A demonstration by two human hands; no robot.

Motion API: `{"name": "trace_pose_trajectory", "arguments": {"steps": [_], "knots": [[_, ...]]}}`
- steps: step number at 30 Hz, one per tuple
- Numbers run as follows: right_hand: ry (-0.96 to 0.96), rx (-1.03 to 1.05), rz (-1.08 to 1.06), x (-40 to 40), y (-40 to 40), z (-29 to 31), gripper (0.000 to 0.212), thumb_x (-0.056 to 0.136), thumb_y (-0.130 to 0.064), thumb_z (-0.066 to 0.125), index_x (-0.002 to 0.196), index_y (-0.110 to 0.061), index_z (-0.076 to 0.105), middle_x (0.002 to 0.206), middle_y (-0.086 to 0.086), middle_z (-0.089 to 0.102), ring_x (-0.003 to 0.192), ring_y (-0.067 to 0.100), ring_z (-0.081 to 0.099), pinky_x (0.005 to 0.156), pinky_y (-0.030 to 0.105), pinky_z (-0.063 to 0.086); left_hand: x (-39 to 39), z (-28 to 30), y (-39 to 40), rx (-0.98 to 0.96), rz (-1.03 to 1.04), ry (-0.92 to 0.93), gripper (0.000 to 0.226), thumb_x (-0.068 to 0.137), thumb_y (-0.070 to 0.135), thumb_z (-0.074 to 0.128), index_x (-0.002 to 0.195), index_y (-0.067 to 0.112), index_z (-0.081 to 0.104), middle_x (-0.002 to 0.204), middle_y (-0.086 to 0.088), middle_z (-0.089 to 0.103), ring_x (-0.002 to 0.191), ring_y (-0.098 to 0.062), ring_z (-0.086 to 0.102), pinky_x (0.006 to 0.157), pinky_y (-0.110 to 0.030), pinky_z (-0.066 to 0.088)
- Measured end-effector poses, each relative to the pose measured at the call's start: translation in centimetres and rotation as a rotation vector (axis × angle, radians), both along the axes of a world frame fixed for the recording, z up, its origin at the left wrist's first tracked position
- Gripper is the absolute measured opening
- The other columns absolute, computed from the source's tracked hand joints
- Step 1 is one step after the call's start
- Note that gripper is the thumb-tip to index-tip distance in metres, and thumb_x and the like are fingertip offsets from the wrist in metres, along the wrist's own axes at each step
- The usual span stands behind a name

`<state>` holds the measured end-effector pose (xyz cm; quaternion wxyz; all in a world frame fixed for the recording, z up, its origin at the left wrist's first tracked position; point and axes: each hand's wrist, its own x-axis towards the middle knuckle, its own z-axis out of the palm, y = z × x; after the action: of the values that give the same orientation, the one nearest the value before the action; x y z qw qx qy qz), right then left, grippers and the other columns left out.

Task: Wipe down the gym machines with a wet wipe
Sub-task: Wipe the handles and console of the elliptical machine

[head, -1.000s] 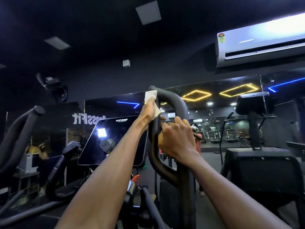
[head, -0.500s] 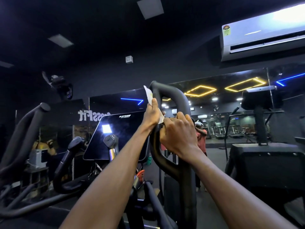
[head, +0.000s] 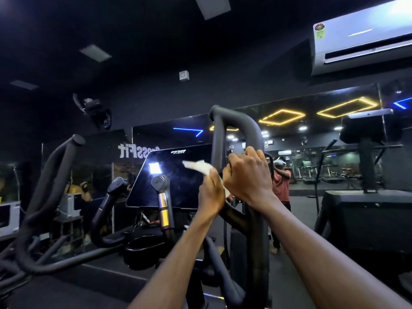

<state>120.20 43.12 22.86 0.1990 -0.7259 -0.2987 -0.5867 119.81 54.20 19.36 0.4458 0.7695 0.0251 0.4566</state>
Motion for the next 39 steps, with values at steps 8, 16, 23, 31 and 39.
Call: {"name": "trace_pose_trajectory", "arguments": {"steps": [8,16,23,31,39], "knots": [[0.028,0.054,0.128,0.0,-0.4,-0.3,0.015,0.078,-0.016,0.054,0.064,-0.011,0.055,0.057,0.008,0.059,0.067,0.026,0.047,0.074,0.041,0.044,-1.7,-0.2,-2.5,-0.253,0.044,-0.076,0.055,0.107,0.038,0.019,0.085,0.009,0.06,0.076,-0.006,0.063,0.087,-0.028,0.062,0.076,-0.034,0.048],[0.042,0.025,0.165,-0.1,-0.7,-0.5,0.014,0.082,-0.016,0.056,0.069,-0.011,0.059,0.061,0.007,0.058,0.072,0.023,0.046,0.077,0.04,0.041,-1.4,-3.3,-6.0,-0.736,-0.042,-0.234,0.057,0.106,0.039,0.027,0.064,0.011,0.054,0.051,-0.001,0.061,0.044,-0.008,0.06,0.054,-0.023,0.052],[0.073,0.016,0.175,-0.2,-0.8,-0.4,0.016,0.081,-0.018,0.054,0.072,-0.01,0.062,0.065,0.009,0.064,0.077,0.027,0.051,0.081,0.042,0.042,-1.4,-6.9,-7.1,-0.79,-0.256,0.136,0.071,0.092,0.07,0.03,0.125,0.014,0.058,0.116,-0.01,0.069,0.104,-0.025,0.066,0.096,-0.044,0.053],[0.063,0.032,0.216,-0.2,-1.0,-0.3,0.014,0.082,-0.018,0.054,0.071,-0.011,0.06,0.062,0.004,0.053,0.074,0.025,0.049,0.079,0.04,0.04,-3.4,-5.8,-7.1,-0.771,-0.407,0.217,0.052,0.103,0.053,0.035,0.102,0.012,0.067,0.073,-0.009,0.072,0.07,-0.022,0.071,0.066,-0.034,0.06],[0.051,0.009,0.214,0.3,-1.1,-0.7,0.016,0.082,-0.019,0.053,0.07,-0.011,0.06,0.067,0.008,0.064,0.079,0.026,0.052,0.08,0.042,0.042,-1.7,-1.9,-3.2,-0.75,-0.111,0.002,0.06,0.105,0.049,0.024,0.105,0.004,0.063,0.079,-0.013,0.068,0.062,-0.023,0.07,0.059,-0.031,0.058]]}}
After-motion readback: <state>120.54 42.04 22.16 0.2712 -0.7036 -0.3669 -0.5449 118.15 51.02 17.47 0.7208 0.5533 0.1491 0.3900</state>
